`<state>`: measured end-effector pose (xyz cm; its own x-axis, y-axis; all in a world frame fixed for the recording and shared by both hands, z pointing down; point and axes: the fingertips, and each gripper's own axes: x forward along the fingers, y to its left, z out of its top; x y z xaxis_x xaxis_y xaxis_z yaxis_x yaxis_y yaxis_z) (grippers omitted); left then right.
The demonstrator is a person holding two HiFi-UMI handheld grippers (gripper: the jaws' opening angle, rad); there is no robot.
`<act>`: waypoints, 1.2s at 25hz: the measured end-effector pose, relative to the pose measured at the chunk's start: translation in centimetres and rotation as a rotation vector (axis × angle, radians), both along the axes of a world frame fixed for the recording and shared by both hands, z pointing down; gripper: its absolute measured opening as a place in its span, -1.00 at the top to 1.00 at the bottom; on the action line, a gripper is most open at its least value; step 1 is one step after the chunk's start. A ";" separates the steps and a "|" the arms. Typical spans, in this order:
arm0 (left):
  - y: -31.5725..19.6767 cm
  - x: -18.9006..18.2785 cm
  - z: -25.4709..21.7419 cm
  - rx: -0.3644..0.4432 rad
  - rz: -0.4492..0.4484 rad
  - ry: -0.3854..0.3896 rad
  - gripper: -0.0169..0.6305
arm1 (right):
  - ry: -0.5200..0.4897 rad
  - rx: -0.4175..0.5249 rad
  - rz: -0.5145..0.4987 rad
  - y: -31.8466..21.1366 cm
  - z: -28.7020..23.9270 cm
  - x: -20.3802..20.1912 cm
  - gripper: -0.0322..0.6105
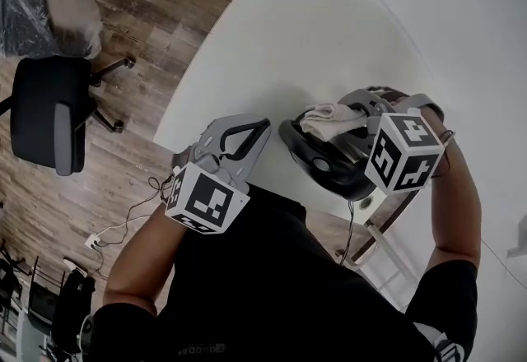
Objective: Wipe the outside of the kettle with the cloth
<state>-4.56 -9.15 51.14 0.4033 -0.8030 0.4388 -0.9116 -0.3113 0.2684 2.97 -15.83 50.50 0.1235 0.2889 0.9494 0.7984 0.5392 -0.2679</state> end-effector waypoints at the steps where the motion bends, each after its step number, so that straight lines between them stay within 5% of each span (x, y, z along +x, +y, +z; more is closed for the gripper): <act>1: 0.1 -0.2 0.0 0.000 0.000 0.003 0.93 | 0.008 -0.004 -0.005 0.1 0.4 -0.3 0.60; 30: 3.0 -3.4 0.5 0.017 0.074 0.015 0.93 | 0.247 0.004 -0.002 1.6 13.7 -1.5 0.60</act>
